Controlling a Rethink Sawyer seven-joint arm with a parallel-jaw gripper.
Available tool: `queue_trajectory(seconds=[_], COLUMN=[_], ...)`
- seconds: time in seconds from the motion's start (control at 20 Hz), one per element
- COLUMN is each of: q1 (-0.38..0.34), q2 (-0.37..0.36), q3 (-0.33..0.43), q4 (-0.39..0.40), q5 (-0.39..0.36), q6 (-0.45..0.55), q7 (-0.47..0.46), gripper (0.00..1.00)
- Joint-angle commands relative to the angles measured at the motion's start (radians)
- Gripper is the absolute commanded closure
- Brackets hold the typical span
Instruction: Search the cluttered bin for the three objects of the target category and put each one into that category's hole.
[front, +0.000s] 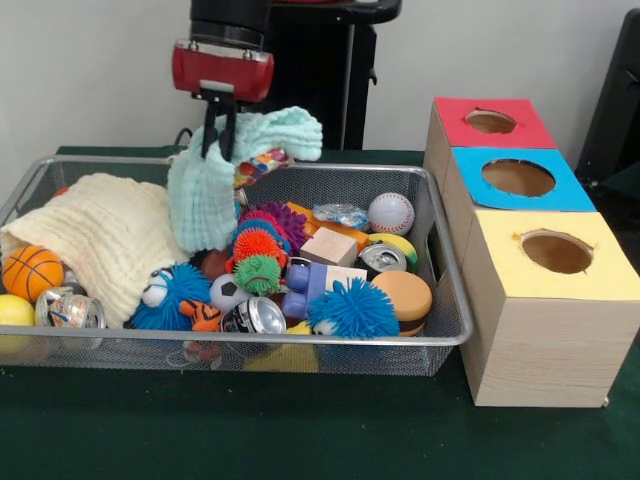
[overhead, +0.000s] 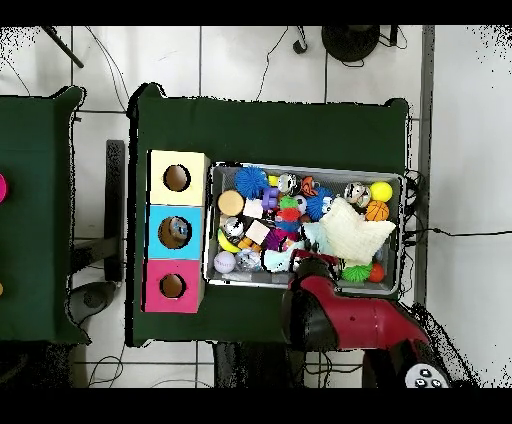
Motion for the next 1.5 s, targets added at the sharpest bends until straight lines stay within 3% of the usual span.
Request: queue_trajectory(seconds=[0.05, 0.35, 0.85, 1.2, 1.5], q1=[-0.078, -0.046, -0.088, -0.081, -0.117], q2=[-0.110, -0.150, -0.172, -0.131, -0.083], q3=[0.181, 0.158, 0.246, 0.244, 0.292], q4=[-0.126, -0.140, -0.158, -0.191, -0.214], q5=[-0.111, -0.156, -0.180, -0.211, -0.244], q6=[0.132, 0.118, 0.161, 0.129, 0.110], q7=[-0.116, -0.086, -0.100, -0.074, -0.076], gripper=[1.00, 1.00, 1.00, 1.00, 1.00])
